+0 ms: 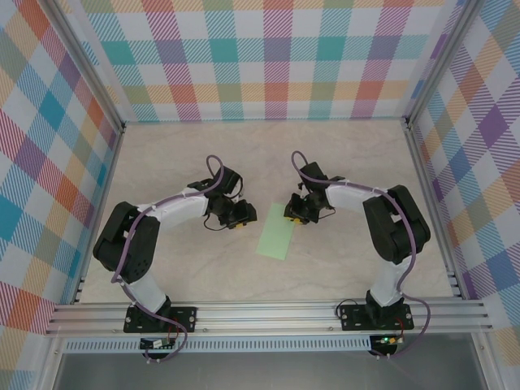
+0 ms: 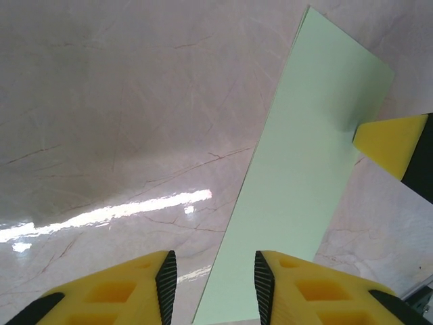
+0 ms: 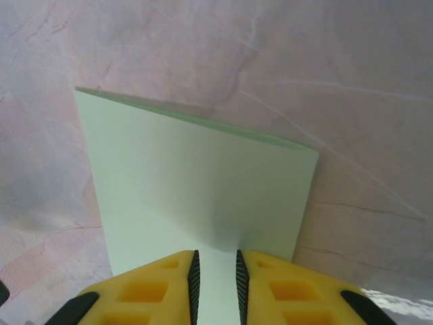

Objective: Fold a paper plane with a square sheet of paper (pick it up from the middle)
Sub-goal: Pick up the paper from the center of the table.

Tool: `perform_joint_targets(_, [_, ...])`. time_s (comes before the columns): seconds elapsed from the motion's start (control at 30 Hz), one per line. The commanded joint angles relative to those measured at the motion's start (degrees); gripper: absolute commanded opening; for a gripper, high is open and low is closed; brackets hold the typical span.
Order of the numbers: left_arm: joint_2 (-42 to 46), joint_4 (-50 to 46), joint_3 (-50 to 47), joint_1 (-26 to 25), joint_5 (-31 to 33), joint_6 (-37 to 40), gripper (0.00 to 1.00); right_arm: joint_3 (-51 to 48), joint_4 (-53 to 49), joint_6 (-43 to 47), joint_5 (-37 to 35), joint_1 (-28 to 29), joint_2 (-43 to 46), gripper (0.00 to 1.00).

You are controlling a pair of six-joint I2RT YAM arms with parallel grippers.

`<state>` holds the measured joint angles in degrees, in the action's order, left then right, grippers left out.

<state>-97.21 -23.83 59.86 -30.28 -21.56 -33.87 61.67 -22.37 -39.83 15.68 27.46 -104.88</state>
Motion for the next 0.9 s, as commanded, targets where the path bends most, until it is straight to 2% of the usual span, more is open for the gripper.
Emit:
perform_joint_targets(0.0, [1.9,0.1,-0.7,0.6,-1.1,-0.8,0.39,1.3,-6.2,2.2,-5.3,-0.1,4.3,0.27])
perform_joint_targets(0.13, [2.1,0.8,-1.0,0.5,-1.6,-1.1,0.42,1.0,-8.4,1.9,-8.2,-0.8,4.9,0.32])
perform_joint_targets(0.37, [2.1,0.3,-0.7,0.7,-1.5,-0.8,0.44,1.5,-5.5,0.9,-4.6,-0.9,1.3,0.32])
perform_joint_targets(0.63, [2.1,-0.1,-1.1,0.7,-1.1,-0.6,0.44,2.8,-2.8,1.1,0.5,-0.7,-1.5,0.26])
perform_joint_targets(0.87, [1.5,1.2,-1.2,0.7,-3.4,-1.3,0.45,4.1,-1.4,2.2,3.5,-0.2,-3.1,0.21])
